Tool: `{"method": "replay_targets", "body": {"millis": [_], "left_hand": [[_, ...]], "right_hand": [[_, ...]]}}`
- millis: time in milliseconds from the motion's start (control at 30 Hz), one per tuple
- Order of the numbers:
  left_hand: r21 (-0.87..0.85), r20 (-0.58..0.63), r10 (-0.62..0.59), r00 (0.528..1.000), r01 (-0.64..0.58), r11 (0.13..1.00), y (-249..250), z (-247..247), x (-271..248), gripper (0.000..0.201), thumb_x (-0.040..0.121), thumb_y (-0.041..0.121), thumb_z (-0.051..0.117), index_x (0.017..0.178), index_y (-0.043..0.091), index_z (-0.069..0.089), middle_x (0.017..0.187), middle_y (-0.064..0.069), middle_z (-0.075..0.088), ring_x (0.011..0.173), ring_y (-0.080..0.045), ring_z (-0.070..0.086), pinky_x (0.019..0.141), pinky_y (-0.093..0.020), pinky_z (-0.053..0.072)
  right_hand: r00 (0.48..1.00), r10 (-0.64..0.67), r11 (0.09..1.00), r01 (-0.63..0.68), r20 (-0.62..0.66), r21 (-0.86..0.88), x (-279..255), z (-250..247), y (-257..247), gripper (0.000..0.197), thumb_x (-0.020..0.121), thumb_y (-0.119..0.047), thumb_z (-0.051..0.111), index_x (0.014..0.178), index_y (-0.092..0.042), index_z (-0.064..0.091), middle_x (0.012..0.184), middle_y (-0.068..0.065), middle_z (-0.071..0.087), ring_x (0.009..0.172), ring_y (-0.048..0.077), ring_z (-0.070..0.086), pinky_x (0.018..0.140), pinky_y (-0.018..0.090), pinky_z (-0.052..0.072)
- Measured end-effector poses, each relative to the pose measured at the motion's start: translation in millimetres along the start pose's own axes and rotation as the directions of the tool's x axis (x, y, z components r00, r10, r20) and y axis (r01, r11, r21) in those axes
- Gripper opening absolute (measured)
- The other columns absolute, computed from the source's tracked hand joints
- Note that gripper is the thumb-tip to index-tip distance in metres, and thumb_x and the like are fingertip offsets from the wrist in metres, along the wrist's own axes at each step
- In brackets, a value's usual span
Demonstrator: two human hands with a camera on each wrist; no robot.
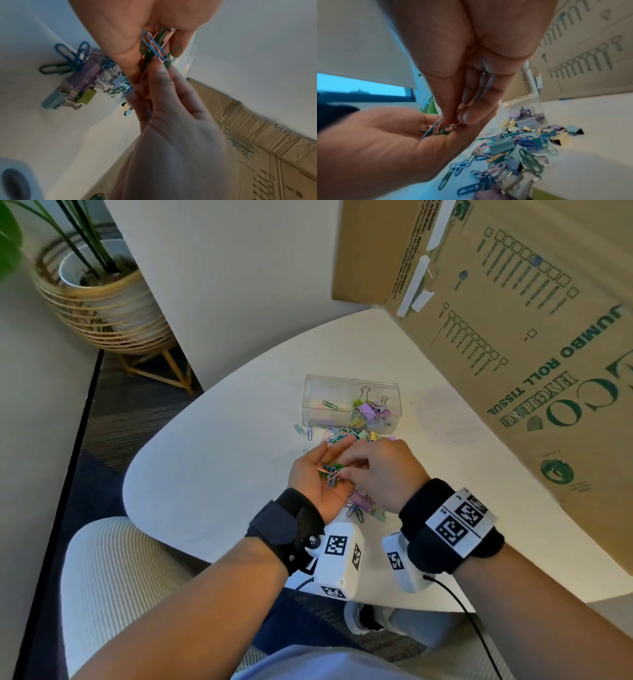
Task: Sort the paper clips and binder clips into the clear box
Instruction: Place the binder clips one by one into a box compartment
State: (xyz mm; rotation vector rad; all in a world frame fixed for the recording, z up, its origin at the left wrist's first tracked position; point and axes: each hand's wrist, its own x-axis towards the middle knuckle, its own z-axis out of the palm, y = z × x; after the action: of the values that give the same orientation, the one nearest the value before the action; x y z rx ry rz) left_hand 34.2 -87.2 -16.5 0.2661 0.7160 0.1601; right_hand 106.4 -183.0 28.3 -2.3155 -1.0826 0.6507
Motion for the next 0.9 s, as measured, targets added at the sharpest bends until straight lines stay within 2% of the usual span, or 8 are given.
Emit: {"method": "replay_targets", "body": {"millis": [67, 133, 333, 500, 633, 700, 800, 900], "left_hand": [[-0.005, -0.010, 0.021, 1.000, -0.021, 1.000, 3, 0, 0, 0.043, 0.100, 0.026, 0.032, 0.110, -0.005, 0.061, 0.099, -0.022, 0.068, 0.080, -0.033, 0.069, 0.072, -0.037, 0.058], [0.000, -0.015, 0.022, 1.000, -0.022, 1.000, 5, -2, 2, 0.042, 0.100, 0.027, 0.034, 0.110, -0.002, 0.063, 0.106, -0.021, 0.066, 0.083, -0.031, 0.068, 0.075, -0.035, 0.055], [-0.062, -0.022, 0.001, 1.000, -0.002, 0.998, 8, -7, 3, 0.042, 0.101, 0.024, 0.034, 0.108, -0.008, 0.061, 0.102, -0.024, 0.069, 0.100, -0.035, 0.063, 0.090, -0.041, 0.050], [-0.085, -0.027, -0.022, 0.999, 0.019, 0.996, 8, -15, 5, 0.043, 0.100, 0.024, 0.035, 0.110, -0.009, 0.061, 0.110, -0.026, 0.066, 0.104, -0.036, 0.063, 0.093, -0.042, 0.049], [-0.097, -0.026, -0.013, 1.000, 0.010, 0.995, 11, -15, 5, 0.043, 0.101, 0.024, 0.034, 0.109, -0.008, 0.061, 0.106, -0.025, 0.067, 0.099, -0.035, 0.064, 0.086, -0.041, 0.051], [-0.099, -0.022, -0.009, 1.000, 0.007, 0.995, 13, -16, 5, 0.043, 0.101, 0.024, 0.034, 0.112, -0.008, 0.060, 0.107, -0.025, 0.067, 0.100, -0.035, 0.064, 0.084, -0.040, 0.052], [-0.110, -0.018, -0.015, 1.000, 0.013, 0.994, 14, -17, 6, 0.043, 0.101, 0.024, 0.034, 0.113, -0.008, 0.059, 0.107, -0.026, 0.067, 0.102, -0.036, 0.063, 0.085, -0.041, 0.051], [-0.110, -0.018, -0.024, 1.000, 0.022, 0.994, 10, -17, 8, 0.043, 0.101, 0.024, 0.033, 0.112, -0.008, 0.060, 0.107, -0.025, 0.068, 0.102, -0.036, 0.063, 0.088, -0.041, 0.051]], "right_hand": [[0.995, 0.101, 0.965, -0.094, -0.016, 0.244, 1, -1, 3, 0.012, 0.084, -0.017, 0.071, 0.086, -0.029, 0.074, 0.084, -0.009, 0.071, 0.066, 0.004, 0.063, 0.055, 0.011, 0.049], [0.990, 0.139, 0.919, -0.115, -0.038, 0.376, 4, -5, 4, 0.016, 0.081, -0.015, 0.075, 0.080, -0.031, 0.072, 0.072, -0.009, 0.070, 0.057, 0.002, 0.061, 0.059, 0.023, 0.052], [0.965, 0.168, 0.894, -0.062, -0.203, 0.444, 39, -29, 0, 0.012, 0.080, -0.014, 0.076, 0.085, -0.025, 0.073, 0.066, -0.010, 0.065, 0.055, 0.001, 0.055, 0.067, 0.025, 0.050], [0.948, 0.110, 0.971, -0.039, -0.298, 0.235, 81, -41, -16, 0.014, 0.083, -0.021, 0.074, 0.096, -0.018, 0.076, 0.087, -0.003, 0.073, 0.077, 0.007, 0.063, 0.086, 0.021, 0.050], [0.992, 0.067, 0.991, -0.079, -0.110, -0.108, 98, -35, -17, 0.033, 0.085, -0.031, 0.071, 0.116, -0.019, 0.069, 0.117, -0.001, 0.069, 0.107, 0.018, 0.063, 0.098, 0.027, 0.046], [0.998, 0.057, 0.958, -0.063, -0.032, -0.279, 99, -31, -13, 0.038, 0.085, -0.033, 0.070, 0.122, -0.023, 0.065, 0.127, -0.001, 0.063, 0.114, 0.022, 0.059, 0.095, 0.030, 0.044], [0.999, 0.018, 0.904, -0.032, -0.036, -0.426, 97, -29, -5, 0.027, 0.083, -0.028, 0.073, 0.109, -0.028, 0.068, 0.120, 0.003, 0.053, 0.106, 0.026, 0.056, 0.082, 0.032, 0.042], [0.998, 0.057, 0.873, -0.057, -0.016, -0.485, 97, -28, 0, 0.019, 0.085, -0.018, 0.068, 0.102, -0.027, 0.070, 0.118, 0.004, 0.054, 0.102, 0.026, 0.058, 0.082, 0.033, 0.044]]}}
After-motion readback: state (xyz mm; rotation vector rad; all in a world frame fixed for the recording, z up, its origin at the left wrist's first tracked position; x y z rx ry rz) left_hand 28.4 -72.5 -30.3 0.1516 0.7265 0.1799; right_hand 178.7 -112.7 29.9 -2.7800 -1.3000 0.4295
